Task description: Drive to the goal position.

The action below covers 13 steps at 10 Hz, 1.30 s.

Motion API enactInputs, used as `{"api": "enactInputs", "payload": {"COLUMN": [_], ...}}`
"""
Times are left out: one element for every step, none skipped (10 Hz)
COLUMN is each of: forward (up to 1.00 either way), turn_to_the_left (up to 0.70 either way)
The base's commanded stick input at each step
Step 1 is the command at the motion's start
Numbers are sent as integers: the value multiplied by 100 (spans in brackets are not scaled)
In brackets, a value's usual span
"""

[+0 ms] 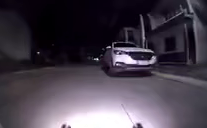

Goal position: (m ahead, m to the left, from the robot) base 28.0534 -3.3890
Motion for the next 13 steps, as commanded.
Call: {"api": "enactInputs", "payload": {"forward": [60, 60, 60, 60, 60, 60, 60, 60, 60, 60, 60, 60, 60], "turn_to_the_left": [8, 1, 0, 0, 0, 0, 0, -6, -15, -15, -15, -15, -9]}}
